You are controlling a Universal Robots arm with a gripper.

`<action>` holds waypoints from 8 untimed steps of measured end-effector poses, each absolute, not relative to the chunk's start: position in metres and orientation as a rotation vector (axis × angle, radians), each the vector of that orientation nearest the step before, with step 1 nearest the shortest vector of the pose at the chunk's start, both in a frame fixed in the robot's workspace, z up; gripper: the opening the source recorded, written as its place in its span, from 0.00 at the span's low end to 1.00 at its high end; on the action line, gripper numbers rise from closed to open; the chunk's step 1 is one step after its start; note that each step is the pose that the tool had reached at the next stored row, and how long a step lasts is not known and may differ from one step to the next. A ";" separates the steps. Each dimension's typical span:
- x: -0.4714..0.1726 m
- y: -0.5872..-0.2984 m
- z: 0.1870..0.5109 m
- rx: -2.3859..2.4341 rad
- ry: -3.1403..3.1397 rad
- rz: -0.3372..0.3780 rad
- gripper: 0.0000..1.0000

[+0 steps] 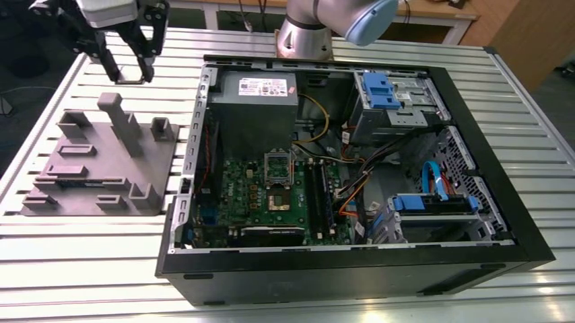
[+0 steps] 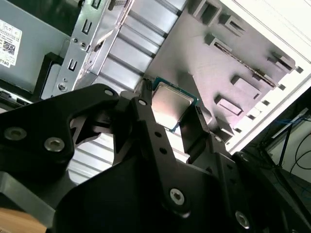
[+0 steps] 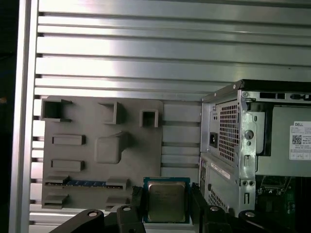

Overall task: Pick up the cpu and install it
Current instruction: 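Pick up the cpu and move it towards the insertion slot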

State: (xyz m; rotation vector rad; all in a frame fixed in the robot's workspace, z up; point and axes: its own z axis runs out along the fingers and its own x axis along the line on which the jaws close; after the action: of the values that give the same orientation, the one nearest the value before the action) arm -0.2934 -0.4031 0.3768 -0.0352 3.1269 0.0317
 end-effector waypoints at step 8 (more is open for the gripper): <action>-0.264 -0.403 0.374 -0.035 3.127 0.032 0.47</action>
State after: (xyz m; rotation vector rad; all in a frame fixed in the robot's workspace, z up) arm -0.2643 -0.4031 0.3735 -0.0352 3.1269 0.0318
